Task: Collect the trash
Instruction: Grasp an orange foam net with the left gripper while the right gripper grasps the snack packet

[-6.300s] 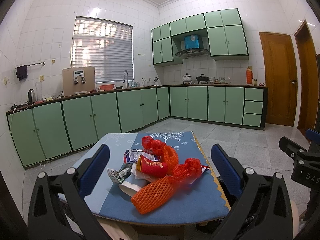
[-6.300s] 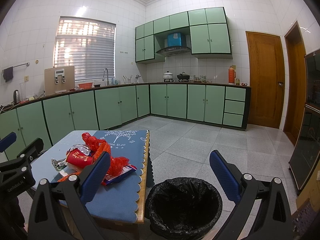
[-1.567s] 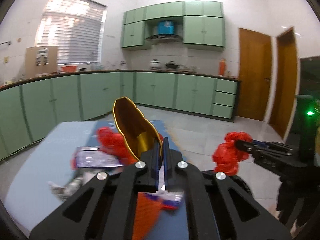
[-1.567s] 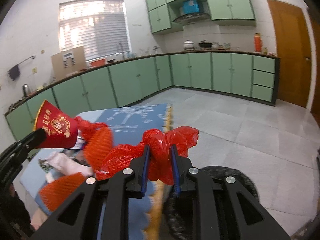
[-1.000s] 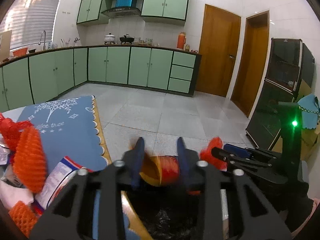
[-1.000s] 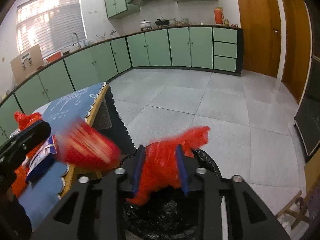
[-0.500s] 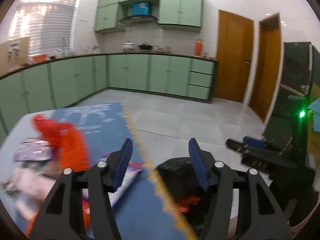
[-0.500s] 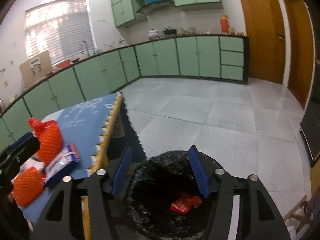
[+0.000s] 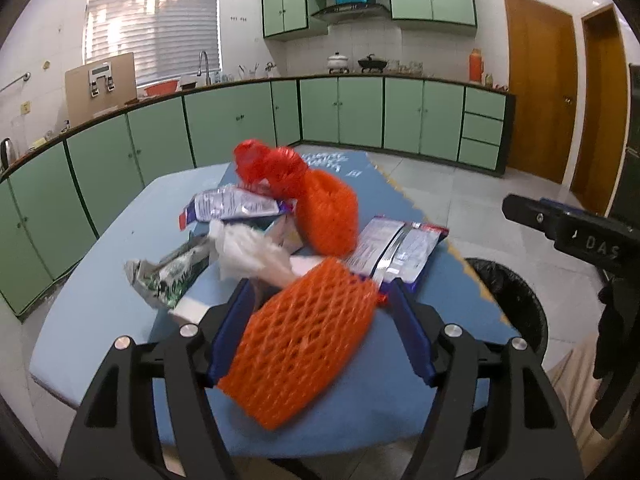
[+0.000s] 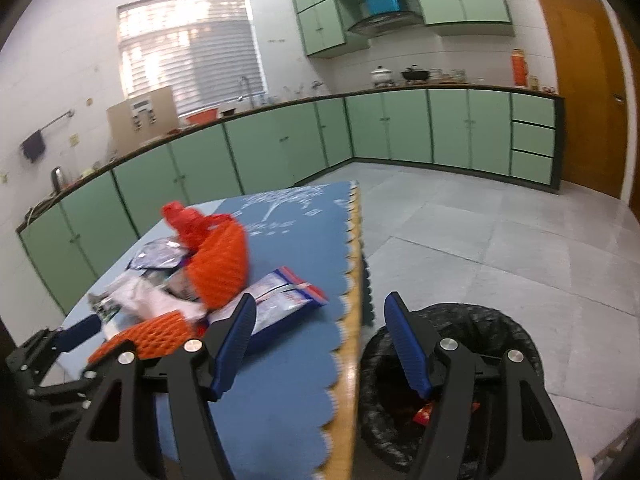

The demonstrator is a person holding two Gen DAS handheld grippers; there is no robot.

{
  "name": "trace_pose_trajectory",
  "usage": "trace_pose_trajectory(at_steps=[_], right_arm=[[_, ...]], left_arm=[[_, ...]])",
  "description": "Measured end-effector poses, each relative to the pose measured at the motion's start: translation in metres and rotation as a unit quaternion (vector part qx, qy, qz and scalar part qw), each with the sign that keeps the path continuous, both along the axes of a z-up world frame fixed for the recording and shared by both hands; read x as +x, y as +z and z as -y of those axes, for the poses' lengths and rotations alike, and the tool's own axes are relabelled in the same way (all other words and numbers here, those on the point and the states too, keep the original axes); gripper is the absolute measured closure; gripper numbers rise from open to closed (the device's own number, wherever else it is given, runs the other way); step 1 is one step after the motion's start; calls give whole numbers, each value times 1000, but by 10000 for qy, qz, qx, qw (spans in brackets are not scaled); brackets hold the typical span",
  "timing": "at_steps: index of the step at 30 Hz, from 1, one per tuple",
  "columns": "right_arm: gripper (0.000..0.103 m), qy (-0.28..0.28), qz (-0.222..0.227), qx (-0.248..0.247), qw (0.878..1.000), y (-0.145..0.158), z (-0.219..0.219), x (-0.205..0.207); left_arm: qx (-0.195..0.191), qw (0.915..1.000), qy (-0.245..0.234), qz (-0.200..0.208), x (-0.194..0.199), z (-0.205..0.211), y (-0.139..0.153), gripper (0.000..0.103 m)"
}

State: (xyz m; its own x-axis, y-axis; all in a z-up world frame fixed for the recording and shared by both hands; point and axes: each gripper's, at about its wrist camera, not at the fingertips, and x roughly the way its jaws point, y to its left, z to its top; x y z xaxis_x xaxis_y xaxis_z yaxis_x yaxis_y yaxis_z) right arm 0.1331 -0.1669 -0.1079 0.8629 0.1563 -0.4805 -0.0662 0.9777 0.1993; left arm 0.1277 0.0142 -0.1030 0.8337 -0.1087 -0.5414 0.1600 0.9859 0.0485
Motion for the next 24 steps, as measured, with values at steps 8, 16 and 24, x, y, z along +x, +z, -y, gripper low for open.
trace_pose_trajectory(at_steps=[8,16,24], right_arm=[[37,104,-39,-106,9999,2,-14,0],[37,161,-177,-112,9996,-7,-19,7],[38,230,-304,-88,9992,-17,-21,17]], left_arm=[[78,9993,34,-354,9,-1,-24,49],[-76,9991,58,-415,10,-9,-32,94],[-404,9986,110,311,-8,-10,5,95]])
